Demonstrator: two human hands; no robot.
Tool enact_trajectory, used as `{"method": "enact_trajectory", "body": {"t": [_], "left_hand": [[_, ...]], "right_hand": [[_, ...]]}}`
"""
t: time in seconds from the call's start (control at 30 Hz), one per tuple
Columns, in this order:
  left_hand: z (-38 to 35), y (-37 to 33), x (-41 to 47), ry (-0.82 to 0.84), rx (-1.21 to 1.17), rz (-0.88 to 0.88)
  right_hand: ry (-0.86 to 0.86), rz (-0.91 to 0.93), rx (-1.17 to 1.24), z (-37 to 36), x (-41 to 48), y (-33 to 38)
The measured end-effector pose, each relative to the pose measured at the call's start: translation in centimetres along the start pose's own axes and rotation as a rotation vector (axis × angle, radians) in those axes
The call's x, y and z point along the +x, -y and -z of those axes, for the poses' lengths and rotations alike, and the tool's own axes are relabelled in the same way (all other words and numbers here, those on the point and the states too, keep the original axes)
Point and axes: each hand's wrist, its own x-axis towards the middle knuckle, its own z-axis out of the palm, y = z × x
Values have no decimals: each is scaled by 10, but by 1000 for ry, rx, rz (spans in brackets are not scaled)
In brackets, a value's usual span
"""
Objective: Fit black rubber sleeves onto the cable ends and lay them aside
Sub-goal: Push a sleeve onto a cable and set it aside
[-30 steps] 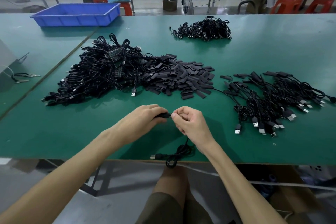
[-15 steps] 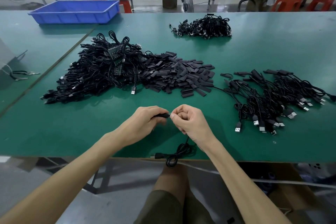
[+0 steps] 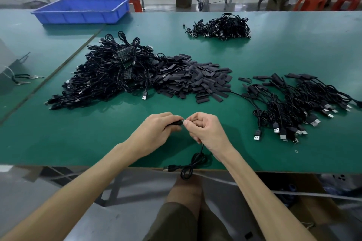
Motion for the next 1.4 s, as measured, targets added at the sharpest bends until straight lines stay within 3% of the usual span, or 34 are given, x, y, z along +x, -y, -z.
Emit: {"method": "enact_trajectory", "body": {"t": [0.3, 0.4, 0.5, 0.6, 1.4], "left_hand": [[-3, -3, -3, -83, 41, -79], [-6, -2, -5, -129, -144, 50], [-9, -3, -4, -102, -489, 217], [-10, -3, -4, -97, -610, 241], [-13, -3, -8, -119, -513, 206]], "right_hand": [[-15, -11, -5, 0, -1, 1], [-12, -18, 15, 0, -1, 1], [-11, -16, 33, 1, -1, 1], [-7, -14, 34, 0, 0, 1], [3, -38, 9, -1, -2, 4]]}}
